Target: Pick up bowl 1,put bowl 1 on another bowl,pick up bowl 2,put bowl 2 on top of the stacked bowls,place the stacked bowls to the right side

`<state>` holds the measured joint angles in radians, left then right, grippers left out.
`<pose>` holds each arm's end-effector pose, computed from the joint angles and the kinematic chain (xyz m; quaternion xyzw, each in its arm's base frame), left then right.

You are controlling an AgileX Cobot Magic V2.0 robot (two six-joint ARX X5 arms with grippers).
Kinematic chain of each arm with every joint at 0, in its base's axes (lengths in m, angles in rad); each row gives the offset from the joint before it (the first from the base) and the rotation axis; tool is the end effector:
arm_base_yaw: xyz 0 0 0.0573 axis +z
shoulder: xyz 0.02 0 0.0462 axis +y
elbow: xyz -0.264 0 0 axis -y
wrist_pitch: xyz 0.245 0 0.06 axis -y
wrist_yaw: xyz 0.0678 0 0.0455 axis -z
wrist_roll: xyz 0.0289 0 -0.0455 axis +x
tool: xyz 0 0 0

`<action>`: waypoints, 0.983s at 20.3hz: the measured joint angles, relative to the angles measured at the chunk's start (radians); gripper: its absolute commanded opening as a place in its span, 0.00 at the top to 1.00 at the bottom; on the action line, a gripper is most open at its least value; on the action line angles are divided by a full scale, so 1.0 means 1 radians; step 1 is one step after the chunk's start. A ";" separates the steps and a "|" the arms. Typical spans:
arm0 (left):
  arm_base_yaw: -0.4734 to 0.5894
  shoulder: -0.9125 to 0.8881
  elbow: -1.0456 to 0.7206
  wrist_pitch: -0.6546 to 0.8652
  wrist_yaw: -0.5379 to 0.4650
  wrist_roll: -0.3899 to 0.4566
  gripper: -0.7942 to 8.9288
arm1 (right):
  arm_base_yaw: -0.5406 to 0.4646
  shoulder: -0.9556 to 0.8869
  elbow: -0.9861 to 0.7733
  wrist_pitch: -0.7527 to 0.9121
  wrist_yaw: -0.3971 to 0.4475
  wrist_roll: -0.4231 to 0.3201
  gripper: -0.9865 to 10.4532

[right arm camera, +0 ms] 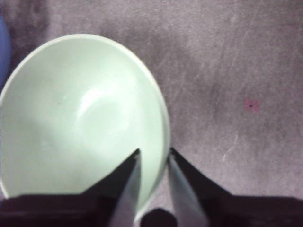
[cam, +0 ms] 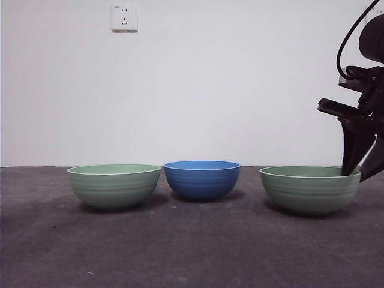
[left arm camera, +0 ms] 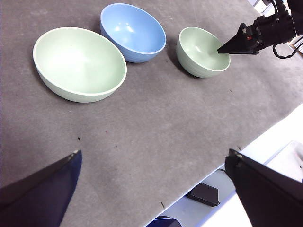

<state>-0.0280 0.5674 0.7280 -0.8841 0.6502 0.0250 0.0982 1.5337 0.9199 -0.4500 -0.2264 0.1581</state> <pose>0.0971 -0.0202 0.2837 -0.0973 0.3330 -0.3153 0.8833 0.2896 0.0350 0.1914 0.0995 0.5155 0.0989 0.8453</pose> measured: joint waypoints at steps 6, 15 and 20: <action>0.000 0.000 0.000 0.000 0.000 0.000 0.24 | 0.000 0.000 0.000 0.007 0.002 0.003 0.93; 0.000 0.000 0.000 0.000 0.000 0.000 0.24 | 0.030 -0.054 0.025 -0.036 -0.001 0.003 0.93; 0.000 0.000 0.000 0.000 0.000 0.000 0.24 | 0.151 -0.068 0.271 -0.131 0.023 -0.001 0.93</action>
<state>-0.0280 0.5674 0.7280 -0.8845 0.6502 0.0250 0.2489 1.4654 1.1912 -0.5812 -0.2039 0.1570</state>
